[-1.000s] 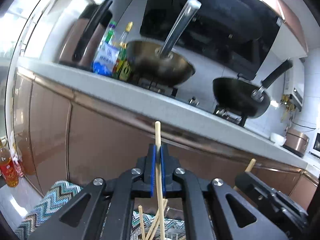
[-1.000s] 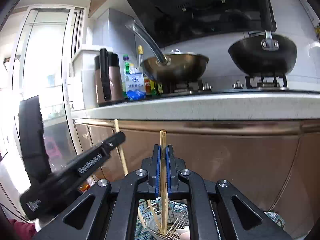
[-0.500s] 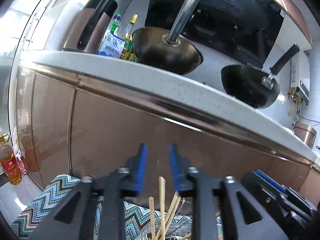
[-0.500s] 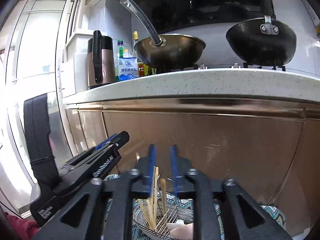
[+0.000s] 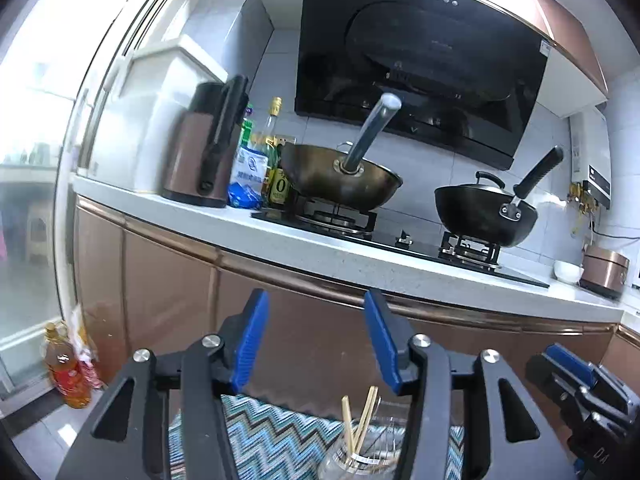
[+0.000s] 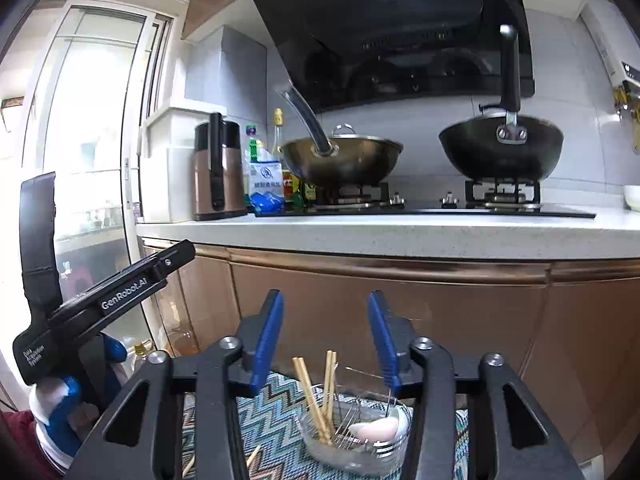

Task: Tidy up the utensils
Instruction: 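Open both tools and pull them back from the holder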

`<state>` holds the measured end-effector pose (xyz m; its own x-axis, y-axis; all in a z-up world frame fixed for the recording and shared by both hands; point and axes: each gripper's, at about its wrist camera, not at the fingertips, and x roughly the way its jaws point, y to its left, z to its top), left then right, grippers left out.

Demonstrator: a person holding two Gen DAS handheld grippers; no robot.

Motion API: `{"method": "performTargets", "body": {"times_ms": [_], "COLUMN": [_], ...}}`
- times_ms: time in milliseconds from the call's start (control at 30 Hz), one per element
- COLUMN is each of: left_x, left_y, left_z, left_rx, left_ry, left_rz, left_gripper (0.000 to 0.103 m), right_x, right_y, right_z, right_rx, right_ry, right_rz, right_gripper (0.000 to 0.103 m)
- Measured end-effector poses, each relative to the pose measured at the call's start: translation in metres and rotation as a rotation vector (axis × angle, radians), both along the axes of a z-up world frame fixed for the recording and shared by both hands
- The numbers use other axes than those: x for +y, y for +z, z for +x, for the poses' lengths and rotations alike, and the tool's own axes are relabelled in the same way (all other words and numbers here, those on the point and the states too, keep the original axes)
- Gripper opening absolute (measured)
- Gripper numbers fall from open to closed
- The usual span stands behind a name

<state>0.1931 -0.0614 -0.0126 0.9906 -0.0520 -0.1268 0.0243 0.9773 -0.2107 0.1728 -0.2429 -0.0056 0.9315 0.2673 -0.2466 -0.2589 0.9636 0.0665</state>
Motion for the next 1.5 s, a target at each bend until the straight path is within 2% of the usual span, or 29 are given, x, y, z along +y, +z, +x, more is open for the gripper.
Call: {"method": "performTargets", "body": {"times_ms": [333, 667, 833, 933, 1200, 1500], "left_x": [0.024, 0.060, 0.078, 0.087, 0.106, 0.112], "left_y": [0.001, -0.005, -0.015, -0.022, -0.034, -0.035], "left_z": [-0.070, -0.122, -0.137, -0.142, -0.154, -0.163], "left_rx": [0.083, 0.128, 0.180, 0.208, 0.252, 0.246], "left_ry": [0.007, 0.050, 0.071, 0.094, 0.155, 0.169], "left_rz": [0.094, 0.075, 0.059, 0.068, 0.070, 0.059], "left_gripper": [0.050, 0.051, 0.051, 0.051, 0.051, 0.051], "right_x": [0.018, 0.014, 0.006, 0.000, -0.022, -0.032], "right_y": [0.018, 0.018, 0.015, 0.011, 0.001, 0.005], "right_z": [-0.085, -0.149, -0.177, -0.189, -0.205, -0.216], "right_rx": [-0.031, -0.047, -0.065, -0.068, -0.057, -0.083], "right_ry": [-0.034, -0.102, -0.169, -0.206, -0.269, -0.296], "right_rz": [-0.046, -0.073, -0.114, -0.129, -0.091, -0.038], "right_gripper": [0.056, 0.060, 0.062, 0.062, 0.062, 0.062]}}
